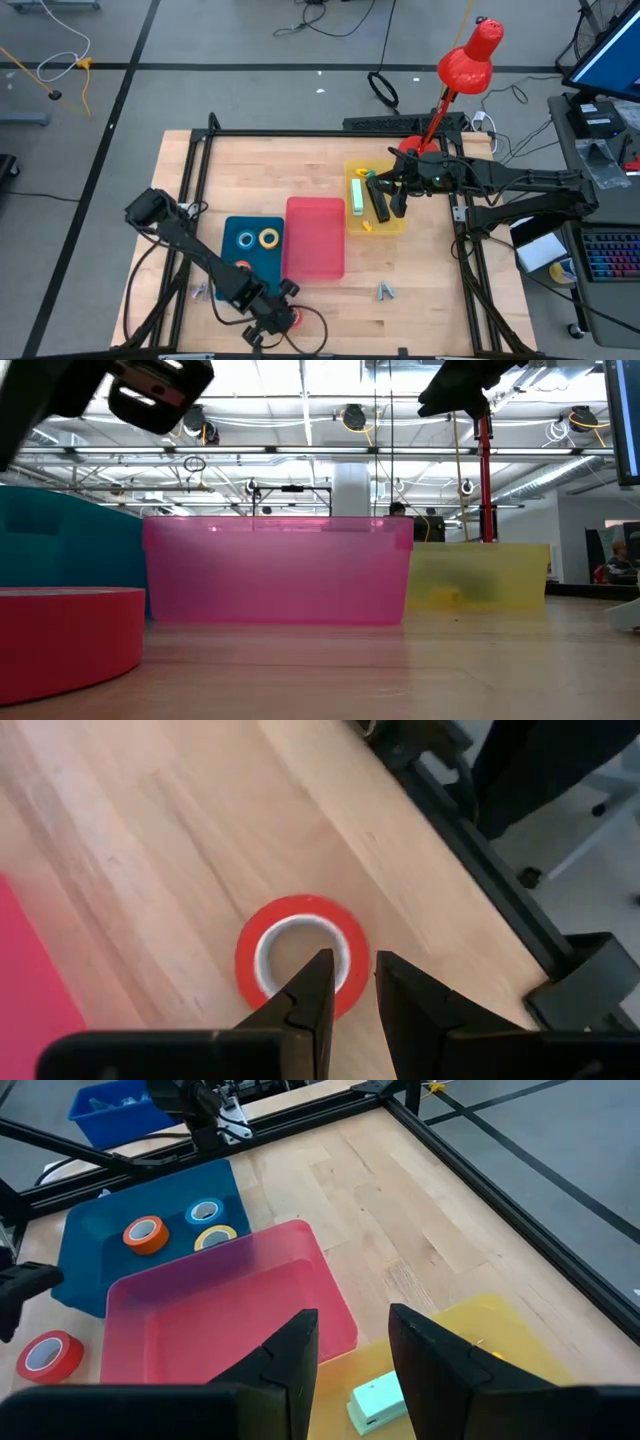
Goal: Pick and place Stapler, Stapler remover, tape
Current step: Put the red tape into the blue bin
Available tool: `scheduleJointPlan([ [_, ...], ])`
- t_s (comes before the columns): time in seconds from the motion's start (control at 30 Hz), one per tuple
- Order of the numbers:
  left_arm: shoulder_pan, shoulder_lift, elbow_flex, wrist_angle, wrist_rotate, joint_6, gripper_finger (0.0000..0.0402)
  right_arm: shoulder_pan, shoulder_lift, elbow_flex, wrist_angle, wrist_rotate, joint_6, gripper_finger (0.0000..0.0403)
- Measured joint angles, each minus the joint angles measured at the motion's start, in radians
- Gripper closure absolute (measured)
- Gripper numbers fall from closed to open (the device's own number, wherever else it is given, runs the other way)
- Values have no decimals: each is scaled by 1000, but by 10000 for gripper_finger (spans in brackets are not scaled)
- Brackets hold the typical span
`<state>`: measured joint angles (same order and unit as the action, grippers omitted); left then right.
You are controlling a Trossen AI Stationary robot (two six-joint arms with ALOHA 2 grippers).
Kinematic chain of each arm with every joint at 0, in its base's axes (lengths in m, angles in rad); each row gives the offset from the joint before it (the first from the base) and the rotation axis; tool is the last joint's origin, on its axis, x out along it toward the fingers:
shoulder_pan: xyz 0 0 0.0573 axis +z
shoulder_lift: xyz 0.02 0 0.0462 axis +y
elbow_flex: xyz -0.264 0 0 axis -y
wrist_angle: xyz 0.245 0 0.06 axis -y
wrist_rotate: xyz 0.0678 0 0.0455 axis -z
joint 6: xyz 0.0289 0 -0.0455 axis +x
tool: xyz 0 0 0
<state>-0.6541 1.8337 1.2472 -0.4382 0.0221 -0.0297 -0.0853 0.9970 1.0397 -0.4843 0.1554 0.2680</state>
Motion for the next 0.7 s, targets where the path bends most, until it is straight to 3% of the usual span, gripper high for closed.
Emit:
scheduleJointPlan([
  [0.27,-47,6,0,60,-107,-17,325,0,0,0,0,0,0,287],
  [0.7,-41,6,0,69,-101,-130,325,0,0,0,1,0,7,287],
])
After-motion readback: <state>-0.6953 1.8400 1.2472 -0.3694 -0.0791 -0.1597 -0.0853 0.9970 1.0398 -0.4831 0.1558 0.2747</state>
